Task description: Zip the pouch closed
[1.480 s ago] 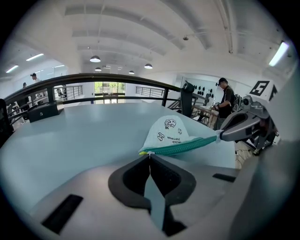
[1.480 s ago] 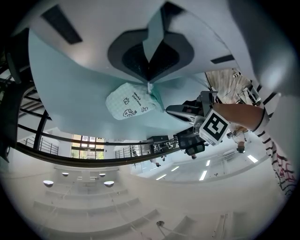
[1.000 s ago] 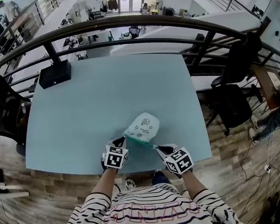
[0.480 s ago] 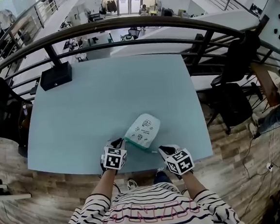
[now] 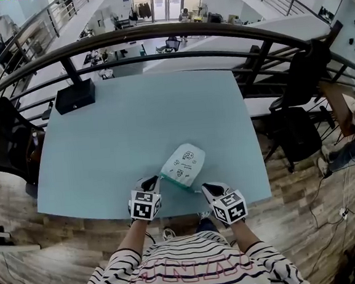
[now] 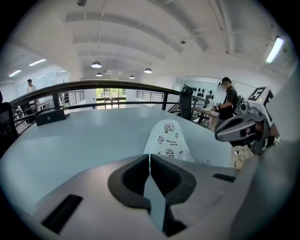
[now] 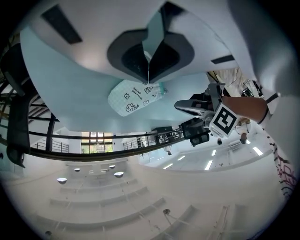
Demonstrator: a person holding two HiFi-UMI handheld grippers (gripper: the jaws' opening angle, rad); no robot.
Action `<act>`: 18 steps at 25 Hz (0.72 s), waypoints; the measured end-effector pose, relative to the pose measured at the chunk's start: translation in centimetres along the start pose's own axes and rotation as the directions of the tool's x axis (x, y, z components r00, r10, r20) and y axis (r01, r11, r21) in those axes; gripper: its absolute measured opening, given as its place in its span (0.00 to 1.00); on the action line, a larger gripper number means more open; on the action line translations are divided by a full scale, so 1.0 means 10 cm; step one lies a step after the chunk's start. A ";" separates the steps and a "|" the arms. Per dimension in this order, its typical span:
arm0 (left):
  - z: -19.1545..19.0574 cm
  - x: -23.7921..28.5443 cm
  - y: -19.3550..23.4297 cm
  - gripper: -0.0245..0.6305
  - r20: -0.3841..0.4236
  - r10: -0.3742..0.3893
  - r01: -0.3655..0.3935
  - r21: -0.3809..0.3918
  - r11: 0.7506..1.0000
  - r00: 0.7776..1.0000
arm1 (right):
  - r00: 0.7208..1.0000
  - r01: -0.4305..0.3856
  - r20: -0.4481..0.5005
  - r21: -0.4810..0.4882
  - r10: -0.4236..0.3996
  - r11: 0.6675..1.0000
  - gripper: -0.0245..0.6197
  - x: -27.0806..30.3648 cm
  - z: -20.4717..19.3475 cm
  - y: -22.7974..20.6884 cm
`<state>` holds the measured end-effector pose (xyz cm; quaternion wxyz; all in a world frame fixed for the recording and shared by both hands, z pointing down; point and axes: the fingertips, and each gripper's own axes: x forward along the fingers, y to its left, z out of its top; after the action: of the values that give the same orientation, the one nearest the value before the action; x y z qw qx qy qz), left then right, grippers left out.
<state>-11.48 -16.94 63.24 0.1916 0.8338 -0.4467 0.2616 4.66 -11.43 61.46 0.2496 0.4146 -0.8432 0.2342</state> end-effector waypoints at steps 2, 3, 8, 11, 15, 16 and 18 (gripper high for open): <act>0.07 -0.08 -0.04 0.08 0.029 -0.007 0.007 0.006 1.000 1.000 | 1.000 -0.007 0.029 0.009 0.007 1.000 0.08 -0.02 0.06 0.03; 0.11 -0.12 -0.06 0.08 0.044 -0.009 0.009 0.009 1.000 0.999 | 0.999 -0.007 0.046 0.012 0.006 1.000 0.08 -0.04 0.09 0.04; 0.31 -0.33 -0.13 0.08 0.116 -0.024 0.022 0.018 1.000 0.993 | 0.994 0.002 0.108 0.011 -0.003 1.000 0.08 -0.10 0.25 0.10; 0.39 -0.46 -0.17 0.08 0.152 -0.028 0.024 0.028 0.999 0.988 | 0.991 -0.006 0.137 0.007 0.005 1.000 0.08 -0.15 0.33 0.17; 0.48 -0.63 -0.24 0.08 0.193 -0.031 0.024 0.042 0.999 0.981 | 0.983 -0.017 0.185 0.005 0.016 1.000 0.08 -0.24 0.45 0.26; 0.49 -0.67 -0.25 0.08 0.202 -0.032 0.024 0.043 0.999 0.979 | 0.980 -0.022 0.198 0.006 0.020 1.000 0.08 -0.26 0.49 0.29; 0.52 -0.75 -0.27 0.08 0.217 -0.036 0.026 0.047 0.999 0.976 | 0.974 -0.031 0.223 0.008 0.028 0.999 0.08 -0.29 0.56 0.35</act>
<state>-11.31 -13.58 54.37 0.1273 0.8684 -0.4460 0.1756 2.04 -11.21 54.73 0.1474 0.4270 -0.8707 0.1947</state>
